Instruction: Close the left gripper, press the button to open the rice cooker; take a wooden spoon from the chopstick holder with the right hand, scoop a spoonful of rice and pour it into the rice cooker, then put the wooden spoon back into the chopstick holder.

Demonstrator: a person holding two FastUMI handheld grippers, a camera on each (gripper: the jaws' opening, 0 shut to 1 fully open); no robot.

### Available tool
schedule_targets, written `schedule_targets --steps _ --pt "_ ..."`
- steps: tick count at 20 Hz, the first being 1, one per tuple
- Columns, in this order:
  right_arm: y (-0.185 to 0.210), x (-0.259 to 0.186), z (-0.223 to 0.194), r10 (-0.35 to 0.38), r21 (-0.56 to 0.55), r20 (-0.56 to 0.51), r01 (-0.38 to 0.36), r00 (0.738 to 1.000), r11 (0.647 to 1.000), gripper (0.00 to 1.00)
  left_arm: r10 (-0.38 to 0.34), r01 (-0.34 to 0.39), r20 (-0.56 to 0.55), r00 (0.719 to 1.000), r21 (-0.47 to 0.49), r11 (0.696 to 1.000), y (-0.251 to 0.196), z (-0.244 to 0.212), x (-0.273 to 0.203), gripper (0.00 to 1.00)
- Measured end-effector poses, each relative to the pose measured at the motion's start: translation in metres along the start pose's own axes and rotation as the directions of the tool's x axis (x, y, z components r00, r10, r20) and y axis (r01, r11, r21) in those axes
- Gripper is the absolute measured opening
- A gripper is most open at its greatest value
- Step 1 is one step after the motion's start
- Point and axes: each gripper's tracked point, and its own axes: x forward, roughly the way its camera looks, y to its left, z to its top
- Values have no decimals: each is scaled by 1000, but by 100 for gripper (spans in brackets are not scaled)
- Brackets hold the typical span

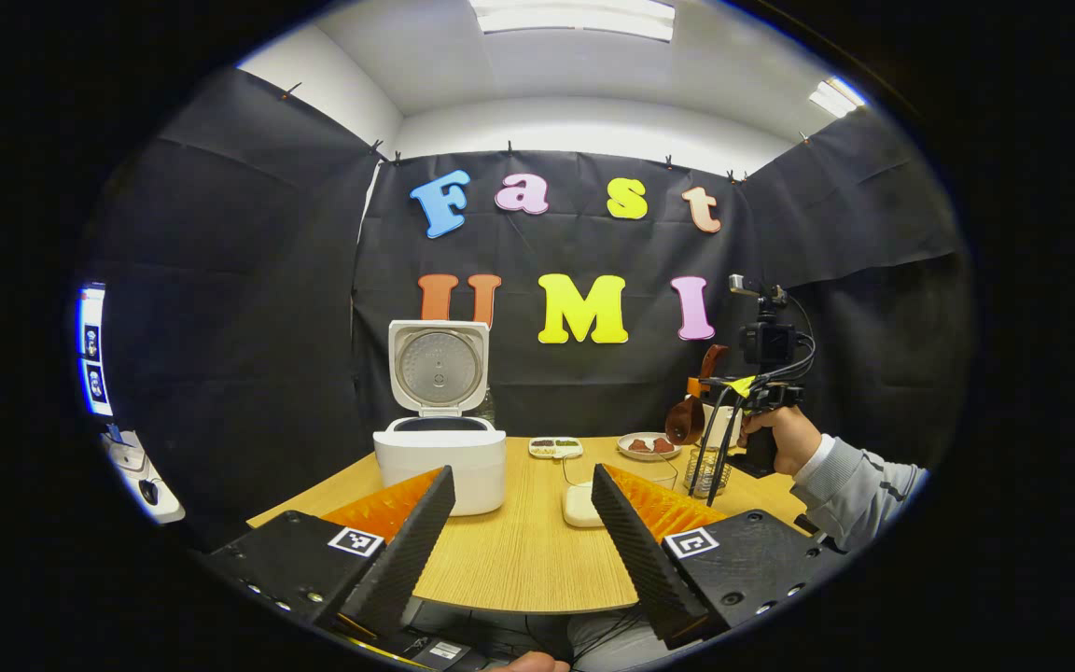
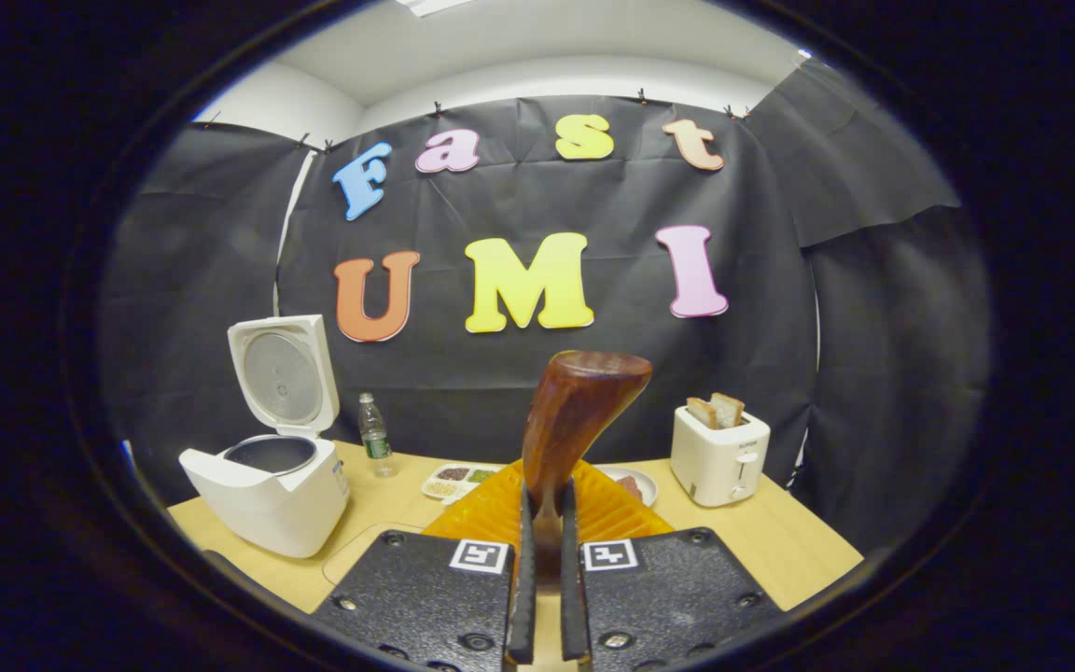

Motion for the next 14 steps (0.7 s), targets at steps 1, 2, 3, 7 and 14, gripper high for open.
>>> schedule_targets --steps 1,2,3,7,14 --pt "8 2 -4 10 3 -11 -10 1000 1000 16 3 -3 -2 1000 1 1000 1 -1 0 94" --pt "16 4 -11 21 8 -23 -21 1000 1000 16 7 -7 -5 1000 2 1000 4 -1 -2 94" --pt "24 6 -18 35 13 -37 -34 999 999 16 11 -11 -6 1000 4 1000 7 -2 -3 94" --pt "52 17 -53 68 4 -109 -67 992 998 16 28 -28 -13 1000 8 1000 17 -4 -3 94" --pt "54 42 -119 10 -95 -259 -36 966 995 16 23 -23 -21 1000 -4 1000 22 -6 -3 94"
